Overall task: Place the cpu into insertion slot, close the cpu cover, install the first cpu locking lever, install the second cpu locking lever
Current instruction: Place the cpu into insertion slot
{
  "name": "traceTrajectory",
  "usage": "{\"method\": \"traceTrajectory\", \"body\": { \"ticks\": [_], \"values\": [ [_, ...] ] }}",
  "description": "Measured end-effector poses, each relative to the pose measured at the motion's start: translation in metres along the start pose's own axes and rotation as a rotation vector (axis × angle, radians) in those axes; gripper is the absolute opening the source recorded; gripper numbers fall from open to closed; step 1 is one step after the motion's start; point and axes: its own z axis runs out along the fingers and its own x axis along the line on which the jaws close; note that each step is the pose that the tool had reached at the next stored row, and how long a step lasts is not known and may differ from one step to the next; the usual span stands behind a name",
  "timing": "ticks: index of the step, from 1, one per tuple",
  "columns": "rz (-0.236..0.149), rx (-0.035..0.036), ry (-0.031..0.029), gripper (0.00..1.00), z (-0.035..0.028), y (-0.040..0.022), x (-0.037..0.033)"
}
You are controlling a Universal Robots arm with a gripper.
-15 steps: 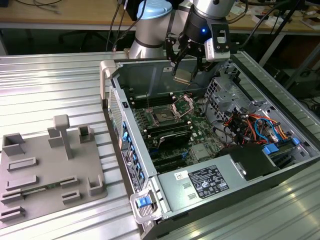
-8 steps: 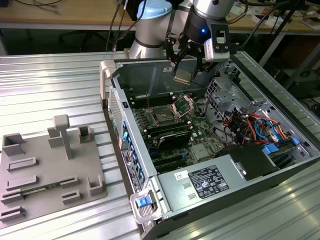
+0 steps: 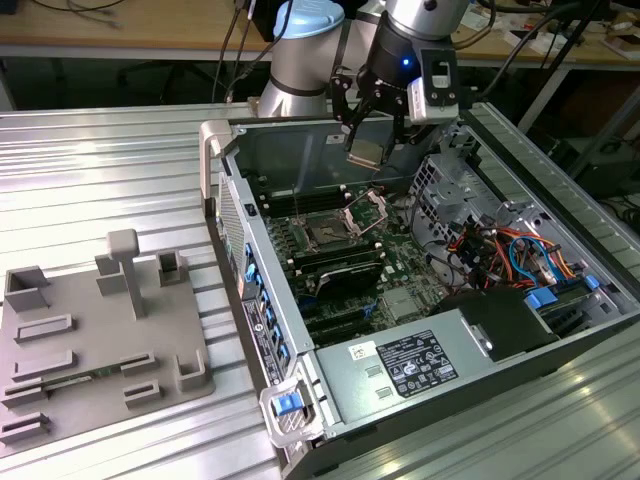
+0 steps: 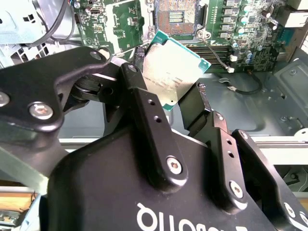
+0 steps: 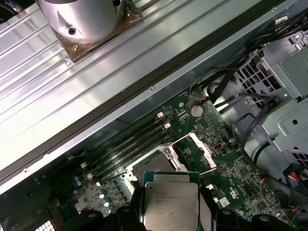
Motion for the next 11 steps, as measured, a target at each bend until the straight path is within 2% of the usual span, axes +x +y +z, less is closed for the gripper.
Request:
{"method": "traceTrajectory", "body": {
  "ticks": [7, 11],
  "values": [
    [0.013, -0.0003, -0.0012, 0.55, 0.0017, -0.0001, 0.0000],
    [0.051, -0.0010, -0.0046, 0.55, 0.0024, -0.0003, 0.0000]
  ]
}}
